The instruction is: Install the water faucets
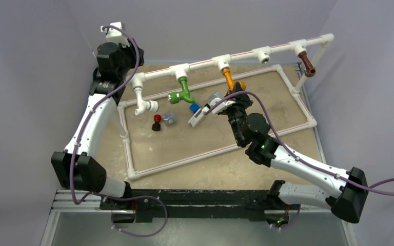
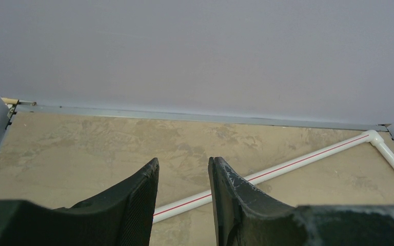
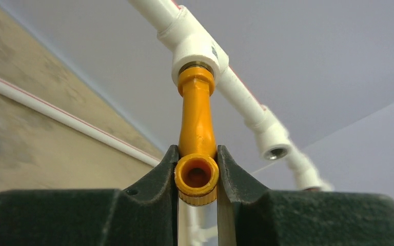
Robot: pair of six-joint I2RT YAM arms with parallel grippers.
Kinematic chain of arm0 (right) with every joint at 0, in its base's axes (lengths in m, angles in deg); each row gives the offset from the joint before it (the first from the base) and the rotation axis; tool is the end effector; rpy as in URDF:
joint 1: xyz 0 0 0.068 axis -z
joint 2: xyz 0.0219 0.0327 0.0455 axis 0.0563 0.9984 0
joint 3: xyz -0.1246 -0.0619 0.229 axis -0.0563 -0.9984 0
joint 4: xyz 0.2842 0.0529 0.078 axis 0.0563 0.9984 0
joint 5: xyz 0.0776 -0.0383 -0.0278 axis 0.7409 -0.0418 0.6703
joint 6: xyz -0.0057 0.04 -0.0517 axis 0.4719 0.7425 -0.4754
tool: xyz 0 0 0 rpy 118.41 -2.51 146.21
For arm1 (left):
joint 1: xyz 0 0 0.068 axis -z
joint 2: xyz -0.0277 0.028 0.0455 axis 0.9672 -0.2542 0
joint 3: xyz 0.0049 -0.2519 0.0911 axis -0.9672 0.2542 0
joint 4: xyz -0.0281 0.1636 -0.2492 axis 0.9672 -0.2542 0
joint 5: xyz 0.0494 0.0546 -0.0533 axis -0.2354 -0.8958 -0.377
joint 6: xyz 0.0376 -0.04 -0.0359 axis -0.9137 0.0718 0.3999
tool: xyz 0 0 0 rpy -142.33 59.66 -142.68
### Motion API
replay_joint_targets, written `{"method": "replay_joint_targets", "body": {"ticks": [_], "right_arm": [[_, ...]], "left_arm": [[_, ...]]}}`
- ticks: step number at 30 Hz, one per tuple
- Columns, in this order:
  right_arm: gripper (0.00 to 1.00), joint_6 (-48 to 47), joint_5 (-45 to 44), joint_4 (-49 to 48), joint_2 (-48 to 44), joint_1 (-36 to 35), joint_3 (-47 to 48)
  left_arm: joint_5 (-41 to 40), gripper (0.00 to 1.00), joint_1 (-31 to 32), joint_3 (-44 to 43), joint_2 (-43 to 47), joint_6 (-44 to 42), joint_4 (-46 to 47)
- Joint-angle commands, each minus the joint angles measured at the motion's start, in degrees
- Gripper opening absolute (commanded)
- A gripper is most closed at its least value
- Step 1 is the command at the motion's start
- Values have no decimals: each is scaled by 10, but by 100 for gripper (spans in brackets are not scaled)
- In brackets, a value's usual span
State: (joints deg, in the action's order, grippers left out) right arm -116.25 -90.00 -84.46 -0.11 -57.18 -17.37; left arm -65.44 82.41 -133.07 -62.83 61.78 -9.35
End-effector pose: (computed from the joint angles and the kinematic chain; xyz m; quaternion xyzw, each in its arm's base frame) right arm 0.2016 0.2209 0.3709 -0.3220 0.5192 -0.2620 0.7471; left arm 0.3977 -0.0489 0.4134 -0.0621 0.7461 -0.1250 0.6510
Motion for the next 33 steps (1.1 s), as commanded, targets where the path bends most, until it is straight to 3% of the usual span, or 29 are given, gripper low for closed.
{"method": "replay_joint_targets", "body": {"ticks": [1,7,16,26,33], "right_arm": [[0,288,11,28,-14,1,0],[0,552,91,-1,-33,1,-12],[0,960,88,-58,-43,2,-36],[0,1307,73,-198,-66,3,-108],[0,1508,59,-183,-60,3,-108]], "left_arm": [[7,40,-5,53,-48,7,-115],[8,40,-5,53,-49,7,-116],[8,40,-5,52,-48,8,-118],[8,40,-5,49,-47,9,-119],[8,40,-5,50,-47,9,-119]]}}
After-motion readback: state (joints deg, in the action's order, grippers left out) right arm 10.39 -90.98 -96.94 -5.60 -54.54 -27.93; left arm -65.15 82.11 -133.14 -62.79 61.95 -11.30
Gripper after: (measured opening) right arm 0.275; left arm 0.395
